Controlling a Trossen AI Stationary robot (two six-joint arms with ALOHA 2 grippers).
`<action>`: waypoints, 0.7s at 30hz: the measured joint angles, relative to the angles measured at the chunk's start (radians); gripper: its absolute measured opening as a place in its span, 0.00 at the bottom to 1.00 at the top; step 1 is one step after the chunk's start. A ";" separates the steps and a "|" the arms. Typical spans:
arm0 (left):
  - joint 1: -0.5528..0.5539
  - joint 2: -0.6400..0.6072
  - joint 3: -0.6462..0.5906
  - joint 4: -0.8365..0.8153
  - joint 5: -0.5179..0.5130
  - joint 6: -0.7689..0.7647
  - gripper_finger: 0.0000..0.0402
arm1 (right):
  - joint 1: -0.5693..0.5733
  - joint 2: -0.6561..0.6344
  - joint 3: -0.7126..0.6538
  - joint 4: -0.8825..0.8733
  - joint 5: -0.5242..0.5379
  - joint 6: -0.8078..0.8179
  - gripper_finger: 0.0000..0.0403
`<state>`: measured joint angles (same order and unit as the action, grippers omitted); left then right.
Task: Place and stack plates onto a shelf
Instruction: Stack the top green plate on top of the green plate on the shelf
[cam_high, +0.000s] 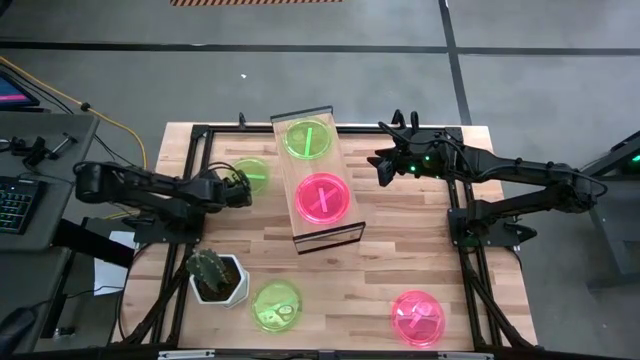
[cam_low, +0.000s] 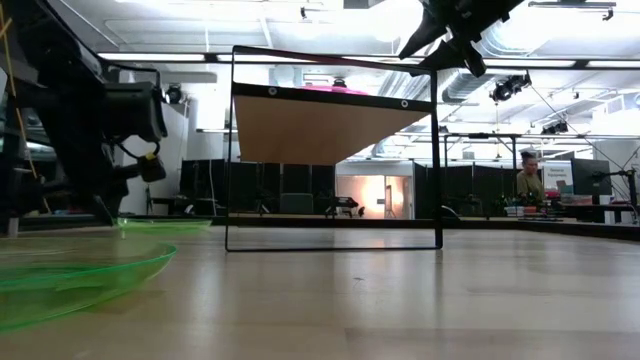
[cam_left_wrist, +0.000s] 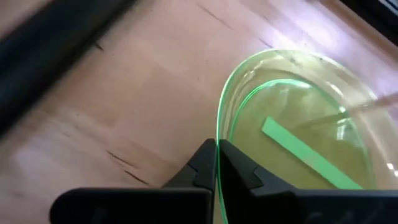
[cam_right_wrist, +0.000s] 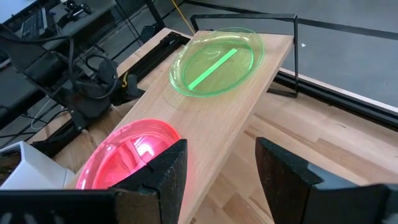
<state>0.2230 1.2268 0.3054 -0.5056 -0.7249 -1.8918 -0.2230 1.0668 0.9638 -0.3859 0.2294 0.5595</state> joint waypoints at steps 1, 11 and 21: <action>0.000 -0.023 0.000 -0.023 -0.005 0.001 0.00 | 0.000 0.000 0.000 0.000 -0.001 0.001 0.43; -0.001 -0.363 0.004 -0.237 -0.042 0.100 0.00 | 0.000 0.000 0.000 0.000 0.000 0.001 0.43; -0.001 -0.603 0.203 -0.515 -0.097 0.403 0.00 | 0.000 0.000 0.000 0.000 0.007 0.008 0.43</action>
<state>0.2222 0.6235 0.5085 -1.0210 -0.8220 -1.4888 -0.2230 1.0668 0.9638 -0.3855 0.2359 0.5678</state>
